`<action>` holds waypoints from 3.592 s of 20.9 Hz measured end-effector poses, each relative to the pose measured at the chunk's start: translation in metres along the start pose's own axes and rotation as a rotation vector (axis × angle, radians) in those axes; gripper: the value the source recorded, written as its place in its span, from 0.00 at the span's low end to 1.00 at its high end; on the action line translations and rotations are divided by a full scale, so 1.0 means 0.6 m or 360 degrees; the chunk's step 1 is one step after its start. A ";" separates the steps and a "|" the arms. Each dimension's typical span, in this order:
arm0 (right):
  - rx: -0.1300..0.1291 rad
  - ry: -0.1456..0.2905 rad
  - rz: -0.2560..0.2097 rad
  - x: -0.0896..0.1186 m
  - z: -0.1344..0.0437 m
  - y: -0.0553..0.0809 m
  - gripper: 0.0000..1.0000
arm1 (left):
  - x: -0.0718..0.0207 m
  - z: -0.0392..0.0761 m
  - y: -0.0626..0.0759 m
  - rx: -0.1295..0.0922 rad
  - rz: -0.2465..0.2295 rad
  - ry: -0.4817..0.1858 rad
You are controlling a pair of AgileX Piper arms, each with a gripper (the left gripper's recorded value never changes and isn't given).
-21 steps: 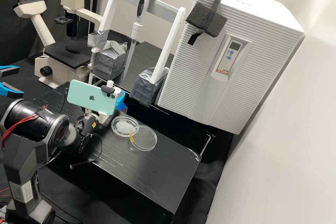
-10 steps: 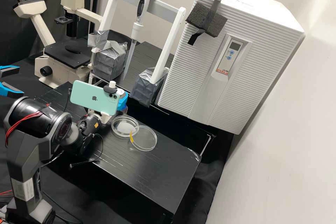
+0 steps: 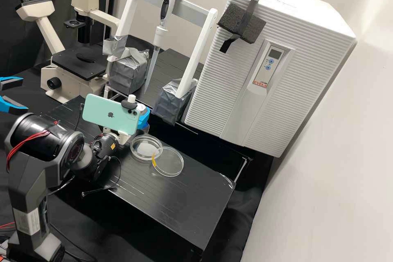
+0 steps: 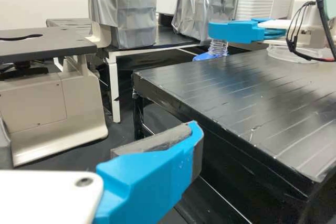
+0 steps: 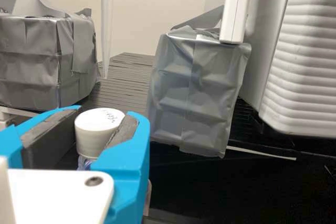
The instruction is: Close the bottle
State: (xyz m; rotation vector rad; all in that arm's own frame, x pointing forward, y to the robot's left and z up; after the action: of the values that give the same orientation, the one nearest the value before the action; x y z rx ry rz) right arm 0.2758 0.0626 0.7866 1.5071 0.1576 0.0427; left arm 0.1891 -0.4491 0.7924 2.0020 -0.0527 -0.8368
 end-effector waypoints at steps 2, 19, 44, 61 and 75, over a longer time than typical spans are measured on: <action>0.0000 0.0000 0.0000 0.000 0.000 0.000 0.00 | 0.000 0.000 0.000 0.0000 0.0000 0.0000; 0.0004 0.0018 -0.0013 0.008 -0.009 0.000 0.00 | 0.001 0.002 0.000 0.0037 -0.0004 -0.0012; 0.0002 0.0016 -0.0020 -0.015 -0.007 -0.002 0.00 | 0.003 0.004 -0.001 0.0038 -0.0007 -0.0024; 0.0004 0.0023 -0.0042 -0.013 -0.010 -0.007 0.00 | 0.003 0.005 -0.001 0.0039 -0.0009 -0.0030; 0.0003 0.0002 -0.0017 0.003 -0.004 -0.002 0.00 | 0.004 0.007 -0.001 0.0040 -0.0012 -0.0040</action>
State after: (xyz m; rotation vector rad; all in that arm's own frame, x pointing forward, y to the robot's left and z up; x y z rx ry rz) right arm 0.2774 0.0648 0.7848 1.5081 0.1665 0.0350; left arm 0.1885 -0.4525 0.7890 2.0167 -0.0705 -0.8699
